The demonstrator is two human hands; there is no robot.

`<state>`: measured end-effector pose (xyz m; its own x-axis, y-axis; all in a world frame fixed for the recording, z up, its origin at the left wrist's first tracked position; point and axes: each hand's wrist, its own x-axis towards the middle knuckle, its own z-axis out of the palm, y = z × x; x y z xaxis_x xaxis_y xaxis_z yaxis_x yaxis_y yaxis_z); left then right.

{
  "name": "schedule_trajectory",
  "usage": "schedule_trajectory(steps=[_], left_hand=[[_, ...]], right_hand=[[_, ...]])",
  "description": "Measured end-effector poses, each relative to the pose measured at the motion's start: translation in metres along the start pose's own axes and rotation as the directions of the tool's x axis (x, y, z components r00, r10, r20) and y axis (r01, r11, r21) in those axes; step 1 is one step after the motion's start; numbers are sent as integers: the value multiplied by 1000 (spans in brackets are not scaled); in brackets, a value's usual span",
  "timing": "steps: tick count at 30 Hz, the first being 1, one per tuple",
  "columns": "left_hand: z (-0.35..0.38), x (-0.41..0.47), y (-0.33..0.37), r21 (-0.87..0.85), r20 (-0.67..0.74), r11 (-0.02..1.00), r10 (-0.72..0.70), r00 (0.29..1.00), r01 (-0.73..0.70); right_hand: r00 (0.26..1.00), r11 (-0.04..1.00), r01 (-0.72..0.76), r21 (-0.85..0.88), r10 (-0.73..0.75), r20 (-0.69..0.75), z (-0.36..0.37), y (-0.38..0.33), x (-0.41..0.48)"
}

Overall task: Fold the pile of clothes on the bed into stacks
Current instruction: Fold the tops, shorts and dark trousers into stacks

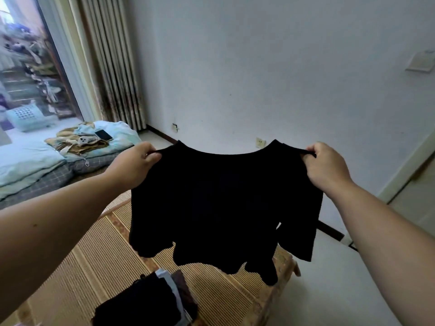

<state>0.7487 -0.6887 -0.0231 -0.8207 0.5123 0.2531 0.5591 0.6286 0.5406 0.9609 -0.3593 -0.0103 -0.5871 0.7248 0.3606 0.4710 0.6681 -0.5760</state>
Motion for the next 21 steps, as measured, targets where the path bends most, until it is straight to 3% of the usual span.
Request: schedule_trajectory(steps=[4, 9, 14, 17, 21], left_hand=[[33, 23, 12, 39, 2, 995, -87, 996, 87], [67, 54, 14, 259, -53, 889, -376, 925, 377], [80, 85, 29, 94, -315, 837, -489, 813, 540], [82, 82, 37, -40, -455, 877, -442, 773, 478], [111, 45, 31, -49, -477, 917, -370, 797, 396]], right_hand=[[980, 998, 48, 35, -54, 190, 26, 33, 43], [895, 995, 105, -2, -93, 436, 80, 43, 99], [896, 968, 114, 226, -198, 398, 120, 32, 146], [917, 909, 108, 402, -248, 313, 130, 36, 158], [913, 850, 81, 521, -273, 303, 140, 64, 142]])
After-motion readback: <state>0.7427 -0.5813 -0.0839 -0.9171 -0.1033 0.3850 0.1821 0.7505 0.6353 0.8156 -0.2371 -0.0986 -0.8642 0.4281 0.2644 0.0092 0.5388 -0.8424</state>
